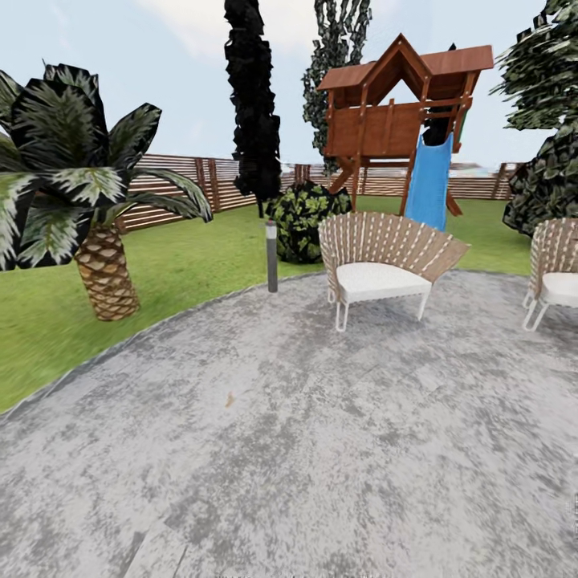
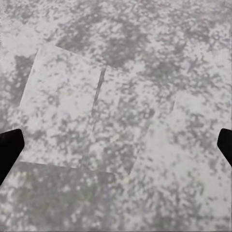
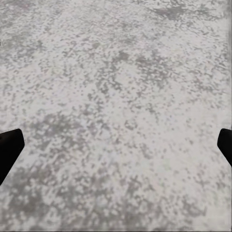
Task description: In the garden, pick up the pesticide atomizer on the floor and spray pesticide onto both trees until each tree trunk is fully covered.
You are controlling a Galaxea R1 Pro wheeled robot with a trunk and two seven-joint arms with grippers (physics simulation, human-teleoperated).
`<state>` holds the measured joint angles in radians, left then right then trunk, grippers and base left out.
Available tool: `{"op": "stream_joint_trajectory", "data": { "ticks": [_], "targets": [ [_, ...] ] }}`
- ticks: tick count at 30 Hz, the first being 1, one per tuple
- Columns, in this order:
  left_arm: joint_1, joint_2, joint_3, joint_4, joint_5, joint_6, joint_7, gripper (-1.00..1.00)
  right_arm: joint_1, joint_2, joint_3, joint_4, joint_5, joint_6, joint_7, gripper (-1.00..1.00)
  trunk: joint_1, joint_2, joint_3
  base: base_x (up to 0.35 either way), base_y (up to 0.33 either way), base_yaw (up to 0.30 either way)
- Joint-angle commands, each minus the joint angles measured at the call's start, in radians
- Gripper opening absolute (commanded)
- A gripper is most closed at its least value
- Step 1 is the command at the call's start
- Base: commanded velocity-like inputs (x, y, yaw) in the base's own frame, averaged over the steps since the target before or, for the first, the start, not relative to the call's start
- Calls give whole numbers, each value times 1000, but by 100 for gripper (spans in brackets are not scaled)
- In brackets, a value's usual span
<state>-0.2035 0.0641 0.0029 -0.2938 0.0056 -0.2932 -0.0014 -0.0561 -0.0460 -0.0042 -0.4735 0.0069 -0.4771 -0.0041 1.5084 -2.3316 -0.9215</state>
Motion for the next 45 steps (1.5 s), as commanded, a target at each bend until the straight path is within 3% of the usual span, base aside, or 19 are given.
{"op": "stream_joint_trajectory", "data": {
  "ticks": [1,22,45],
  "targets": [
    [0,0,0,1,1,-3,0,100,-1,0,-1,0,0,-3,0,100,0,0,-2,-107,304,-272],
    [0,-1,0,2,-1,-3,-1,100,-1,-1,-3,-10,-3,-3,-2,100,0,0,-21,-83,307,-233],
    [0,-1,0,2,-1,-3,-1,100,-1,-1,-2,-2,-2,-2,0,100,0,0,-13,-93,288,-287]
  ]
}}
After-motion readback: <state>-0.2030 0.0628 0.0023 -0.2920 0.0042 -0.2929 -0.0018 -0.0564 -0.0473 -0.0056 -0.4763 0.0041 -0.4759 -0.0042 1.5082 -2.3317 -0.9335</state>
